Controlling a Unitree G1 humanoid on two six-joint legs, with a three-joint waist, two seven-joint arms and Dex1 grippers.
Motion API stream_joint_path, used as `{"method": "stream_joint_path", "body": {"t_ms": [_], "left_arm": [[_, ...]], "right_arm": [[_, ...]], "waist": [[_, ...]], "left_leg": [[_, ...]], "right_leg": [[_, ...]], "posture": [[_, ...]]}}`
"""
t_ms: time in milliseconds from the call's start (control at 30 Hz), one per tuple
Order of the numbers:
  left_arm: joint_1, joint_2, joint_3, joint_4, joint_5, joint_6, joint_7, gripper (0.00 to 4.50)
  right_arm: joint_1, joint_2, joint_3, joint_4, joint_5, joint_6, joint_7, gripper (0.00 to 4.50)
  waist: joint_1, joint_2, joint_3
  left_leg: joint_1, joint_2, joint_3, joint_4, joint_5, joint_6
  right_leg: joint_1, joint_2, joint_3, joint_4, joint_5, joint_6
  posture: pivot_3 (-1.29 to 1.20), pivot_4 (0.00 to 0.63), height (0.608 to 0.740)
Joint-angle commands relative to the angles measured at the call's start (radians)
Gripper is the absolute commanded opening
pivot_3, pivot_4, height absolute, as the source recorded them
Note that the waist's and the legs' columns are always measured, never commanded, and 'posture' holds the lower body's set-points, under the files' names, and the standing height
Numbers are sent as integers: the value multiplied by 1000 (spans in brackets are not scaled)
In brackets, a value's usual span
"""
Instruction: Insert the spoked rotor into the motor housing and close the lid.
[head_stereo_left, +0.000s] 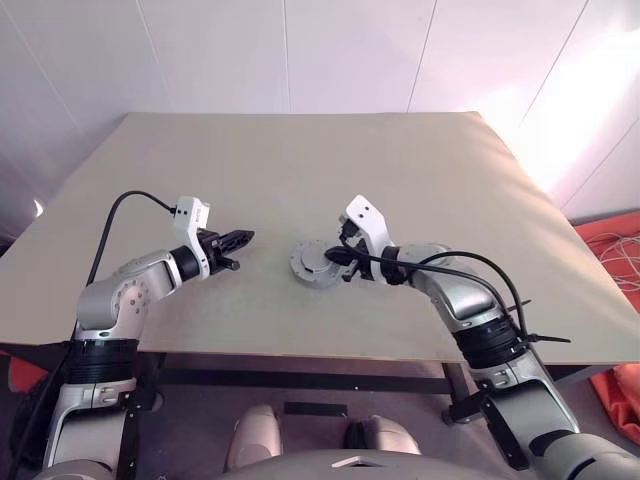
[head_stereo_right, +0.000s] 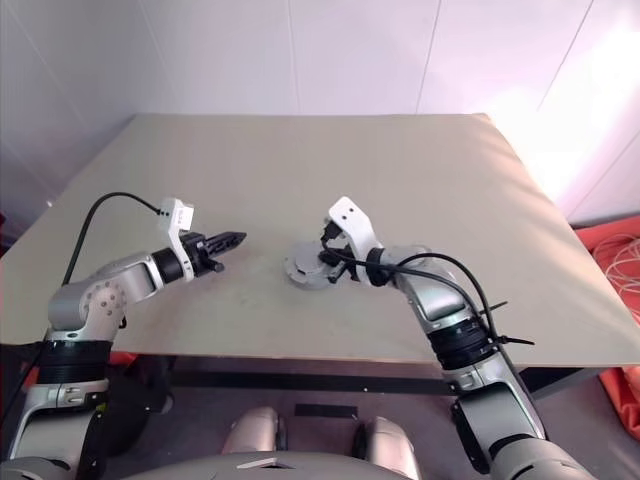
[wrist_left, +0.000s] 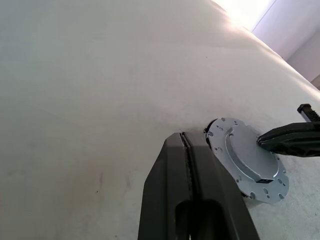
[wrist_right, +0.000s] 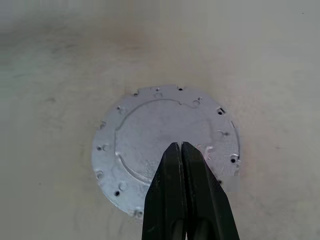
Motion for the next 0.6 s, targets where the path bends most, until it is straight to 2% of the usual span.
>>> {"method": "stream_joint_path", "body": {"t_ms": [33,300,467,600], "left_arm": [[-6,22,41,-44,-22,10,4,0],[-25,36,70,-68,-140,198,2,0],[-49,32,72,-68,-201,282,1,0],[-65,30,69,-52,-212,288,-12,0]], "right_arm": [[-16,21,20,36,-9,-18,-13,15],[-20,33,25,82,-10,-53,-13,15],[-36,49,-65,43,80,-49,15,15],[-37,59,-133,14,133,-104,22,15]], "waist": [[0,0,0],[0,0,0],[0,0,0],[0,0,0]], "left_leg": [[0,0,0,0,0,0],[5,0,0,0,0,0],[13,0,0,-3,-2,2],[12,-1,0,-3,-2,2]], "right_leg": [[0,0,0,0,0,0],[5,0,0,0,0,0],[14,0,0,-4,0,0],[15,0,0,-7,0,0]], "posture": [[0,0,740],[0,0,740],[0,0,740],[0,0,740]]}}
